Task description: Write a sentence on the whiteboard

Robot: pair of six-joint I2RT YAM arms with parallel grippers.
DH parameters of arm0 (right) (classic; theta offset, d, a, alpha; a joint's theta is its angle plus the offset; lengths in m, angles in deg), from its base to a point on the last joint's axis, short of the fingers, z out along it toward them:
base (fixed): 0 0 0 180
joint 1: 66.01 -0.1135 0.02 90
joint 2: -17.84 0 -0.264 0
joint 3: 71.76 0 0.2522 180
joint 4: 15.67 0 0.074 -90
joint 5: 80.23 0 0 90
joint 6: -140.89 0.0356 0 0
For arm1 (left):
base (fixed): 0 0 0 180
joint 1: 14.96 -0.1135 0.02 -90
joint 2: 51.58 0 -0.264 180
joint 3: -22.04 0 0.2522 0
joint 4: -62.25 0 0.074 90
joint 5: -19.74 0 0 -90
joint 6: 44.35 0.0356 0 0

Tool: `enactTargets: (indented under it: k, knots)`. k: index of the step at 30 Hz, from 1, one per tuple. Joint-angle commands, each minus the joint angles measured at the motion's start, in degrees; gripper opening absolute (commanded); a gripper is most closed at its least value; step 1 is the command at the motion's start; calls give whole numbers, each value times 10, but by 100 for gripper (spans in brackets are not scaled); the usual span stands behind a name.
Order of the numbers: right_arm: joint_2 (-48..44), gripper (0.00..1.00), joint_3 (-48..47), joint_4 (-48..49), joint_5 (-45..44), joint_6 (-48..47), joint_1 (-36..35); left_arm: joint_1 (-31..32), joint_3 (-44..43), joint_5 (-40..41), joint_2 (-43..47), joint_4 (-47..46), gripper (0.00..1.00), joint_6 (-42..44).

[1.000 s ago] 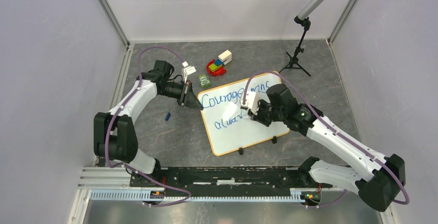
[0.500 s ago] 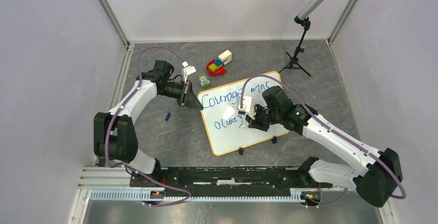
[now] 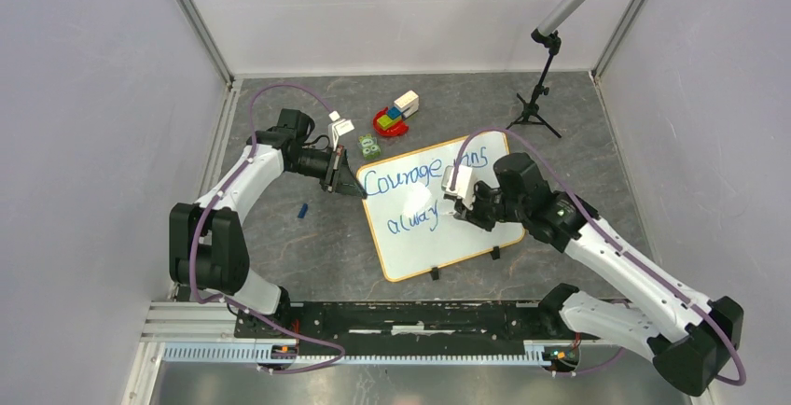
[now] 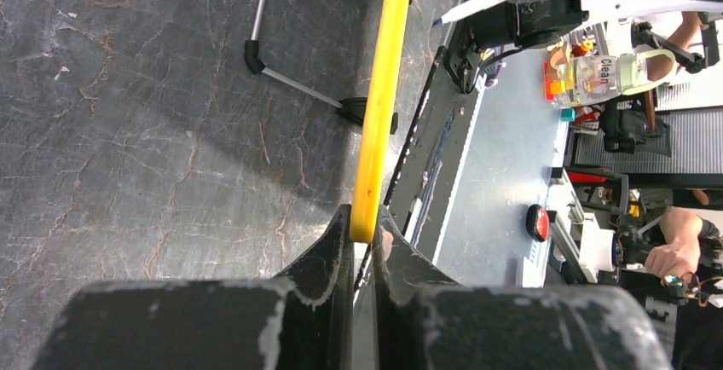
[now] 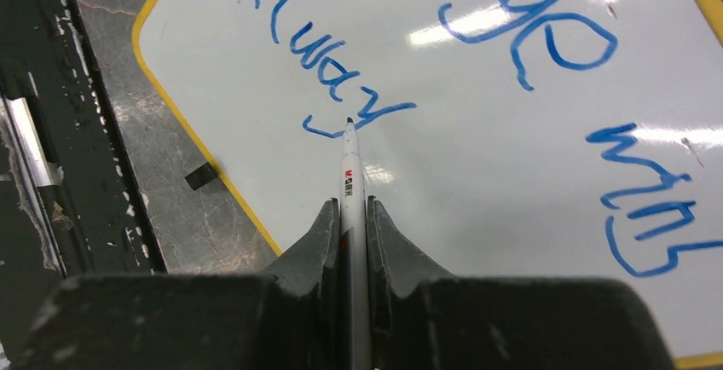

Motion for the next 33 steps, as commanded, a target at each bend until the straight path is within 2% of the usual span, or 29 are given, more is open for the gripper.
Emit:
enactTargets:
  k: [1, 24, 33]
  knots:
    - [-23, 0, 21, 16, -32, 15, 20, 1, -9, 1, 5, -25, 2, -1]
    - [6, 0, -5, 53, -76, 42, 30, 1, -7, 1, 7, -25, 2, 1]
    - [29, 0, -5, 52, -42, 42, 30, 1, -5, 2, 8, -25, 2, 4]
